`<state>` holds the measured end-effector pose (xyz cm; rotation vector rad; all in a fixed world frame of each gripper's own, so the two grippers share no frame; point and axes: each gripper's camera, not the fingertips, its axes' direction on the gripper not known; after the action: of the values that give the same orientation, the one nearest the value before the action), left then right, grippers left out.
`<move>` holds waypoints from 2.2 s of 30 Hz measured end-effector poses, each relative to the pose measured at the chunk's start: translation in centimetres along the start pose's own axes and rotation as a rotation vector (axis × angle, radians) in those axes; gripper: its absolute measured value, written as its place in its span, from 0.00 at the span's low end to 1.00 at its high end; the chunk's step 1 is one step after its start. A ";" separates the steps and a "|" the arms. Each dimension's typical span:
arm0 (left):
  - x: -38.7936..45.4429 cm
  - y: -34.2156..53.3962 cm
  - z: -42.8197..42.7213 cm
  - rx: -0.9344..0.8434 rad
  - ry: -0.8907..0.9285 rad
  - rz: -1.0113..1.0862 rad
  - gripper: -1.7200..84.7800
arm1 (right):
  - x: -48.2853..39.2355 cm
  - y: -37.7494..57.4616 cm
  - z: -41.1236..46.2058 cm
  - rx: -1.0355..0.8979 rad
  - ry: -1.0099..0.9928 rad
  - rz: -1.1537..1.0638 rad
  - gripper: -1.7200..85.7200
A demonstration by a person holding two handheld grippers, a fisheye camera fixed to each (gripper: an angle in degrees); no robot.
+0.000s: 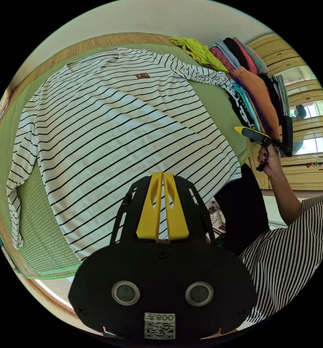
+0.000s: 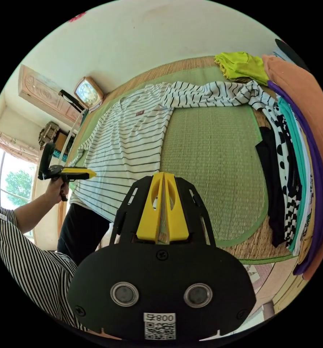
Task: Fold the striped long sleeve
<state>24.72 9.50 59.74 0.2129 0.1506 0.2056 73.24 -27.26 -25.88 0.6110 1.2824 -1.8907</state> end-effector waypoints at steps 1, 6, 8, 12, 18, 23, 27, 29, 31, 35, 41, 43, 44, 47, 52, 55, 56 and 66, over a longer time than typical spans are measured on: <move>0.4 -0.7 -0.1 0.014 0.028 0.006 0.04 | 1.1 -0.7 -0.4 0.062 -0.027 0.023 0.02; 6.2 -10.5 0.4 0.100 0.155 0.177 0.09 | 5.5 -3.6 -0.8 0.260 -0.077 0.091 0.02; 8.8 -14.8 1.0 0.125 0.177 0.253 0.10 | 7.0 -4.6 -1.0 0.315 -0.065 0.115 0.02; 15.4 -25.1 2.8 0.195 0.166 0.440 0.10 | 10.5 -6.1 -1.3 0.391 -0.025 0.177 0.02; 23.3 -36.3 6.9 0.207 0.041 0.622 0.11 | 13.7 -6.7 0.6 0.177 0.088 0.223 0.02; 26.3 -41.8 10.4 0.127 -0.024 0.649 0.10 | 14.2 -7.1 0.4 0.125 0.101 0.181 0.02; 26.8 -44.1 11.9 0.098 -0.077 0.602 0.04 | 14.8 -7.0 0.0 0.111 0.094 0.170 0.03; 26.2 -44.2 10.8 0.146 0.007 0.570 0.04 | 15.4 -6.7 -0.4 0.139 0.070 0.182 0.03; 25.3 -44.0 9.5 0.207 0.117 0.528 0.03 | 16.1 -6.3 -1.5 0.225 0.064 0.214 0.04; 22.6 -42.7 7.5 0.314 0.329 0.421 0.03 | 16.6 -6.0 -2.4 0.337 -0.050 0.201 0.09; 20.2 -40.7 6.8 0.353 0.365 0.313 0.04 | 16.5 -5.6 -3.4 0.493 -0.254 0.145 0.13; 19.7 -40.4 6.9 0.343 0.366 0.302 0.04 | 16.3 -5.5 -3.4 0.520 -0.306 0.126 0.11; 19.5 -40.4 7.0 0.322 0.355 0.306 0.04 | 16.2 -5.4 -3.4 0.526 -0.312 0.124 0.09; 18.9 -40.2 7.3 0.270 0.331 0.306 0.06 | 15.8 -5.3 -3.2 0.540 -0.333 0.094 0.05; 16.7 -39.6 5.9 0.283 0.375 0.254 0.10 | 14.4 -5.4 -2.8 0.552 -0.425 -0.040 0.04; 15.9 -39.1 4.3 0.332 0.453 0.230 0.11 | 11.9 -5.9 -2.5 0.547 -0.462 -0.185 0.04; 15.6 -39.0 3.8 0.341 0.485 0.221 0.12 | 11.3 -6.1 -2.3 0.534 -0.455 -0.214 0.04; 15.0 -39.5 1.3 0.200 0.466 0.278 0.13 | 2.4 -8.5 3.2 0.294 -0.398 -0.534 0.03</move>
<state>46.84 -25.31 50.22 0.3841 0.6073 0.5174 65.13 -29.22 -21.66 0.0077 0.9705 -2.5090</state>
